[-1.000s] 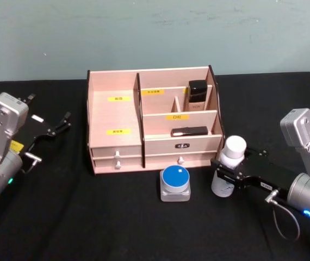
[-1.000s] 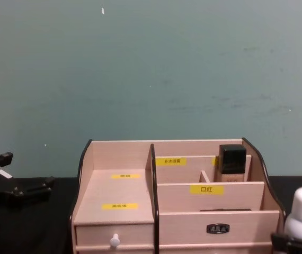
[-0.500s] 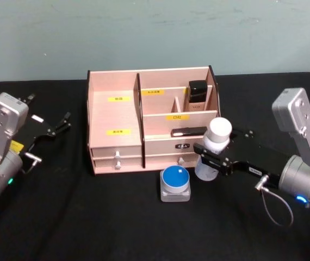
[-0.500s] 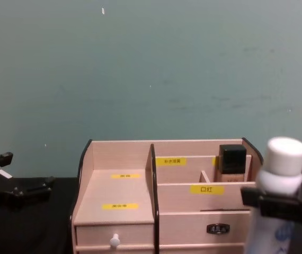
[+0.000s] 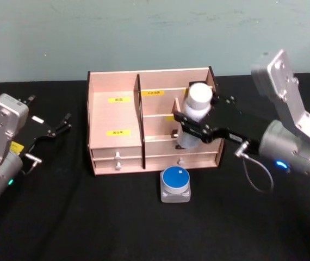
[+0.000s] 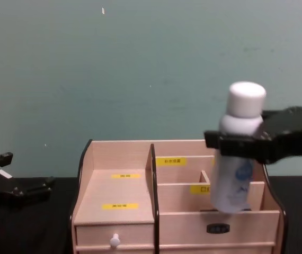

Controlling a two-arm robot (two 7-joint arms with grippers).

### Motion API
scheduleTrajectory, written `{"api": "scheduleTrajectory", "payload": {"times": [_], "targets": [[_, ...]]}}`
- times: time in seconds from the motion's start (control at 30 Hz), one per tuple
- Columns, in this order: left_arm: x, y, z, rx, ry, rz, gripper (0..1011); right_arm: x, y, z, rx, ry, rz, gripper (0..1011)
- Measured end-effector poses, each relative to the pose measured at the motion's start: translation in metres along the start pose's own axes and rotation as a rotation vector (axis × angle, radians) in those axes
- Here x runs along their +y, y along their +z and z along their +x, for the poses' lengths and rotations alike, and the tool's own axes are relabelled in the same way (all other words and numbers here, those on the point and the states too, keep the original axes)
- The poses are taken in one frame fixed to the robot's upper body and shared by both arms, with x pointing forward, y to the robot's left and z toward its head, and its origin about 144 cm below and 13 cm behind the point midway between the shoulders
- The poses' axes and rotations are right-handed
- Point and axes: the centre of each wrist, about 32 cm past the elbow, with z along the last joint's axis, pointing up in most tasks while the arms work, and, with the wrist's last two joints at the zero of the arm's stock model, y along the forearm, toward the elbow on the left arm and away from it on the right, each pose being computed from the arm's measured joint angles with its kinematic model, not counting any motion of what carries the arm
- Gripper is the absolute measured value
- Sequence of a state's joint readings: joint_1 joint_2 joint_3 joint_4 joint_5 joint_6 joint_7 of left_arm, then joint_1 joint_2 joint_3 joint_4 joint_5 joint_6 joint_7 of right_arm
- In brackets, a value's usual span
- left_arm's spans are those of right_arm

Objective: Pick up the facial cleanser and watermelon frost from the table and place them into the tiered storage box.

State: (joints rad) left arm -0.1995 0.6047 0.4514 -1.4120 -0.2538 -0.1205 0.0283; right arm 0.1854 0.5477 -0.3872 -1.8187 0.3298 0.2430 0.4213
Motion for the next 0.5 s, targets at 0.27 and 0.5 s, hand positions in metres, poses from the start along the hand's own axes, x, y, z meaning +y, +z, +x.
{"api": "scheduleTrajectory", "payload": {"times": [0.27,0.5], "targets": [[0.000,0.000,0.000,0.000,0.000,0.000,1010,0.027,0.007,0.011,-0.013,-0.009,0.015,594],[0.000,0.000,0.000,0.000,0.000,0.000,1010,0.047,0.006,0.021,-0.018,-0.038,0.012,594]]}}
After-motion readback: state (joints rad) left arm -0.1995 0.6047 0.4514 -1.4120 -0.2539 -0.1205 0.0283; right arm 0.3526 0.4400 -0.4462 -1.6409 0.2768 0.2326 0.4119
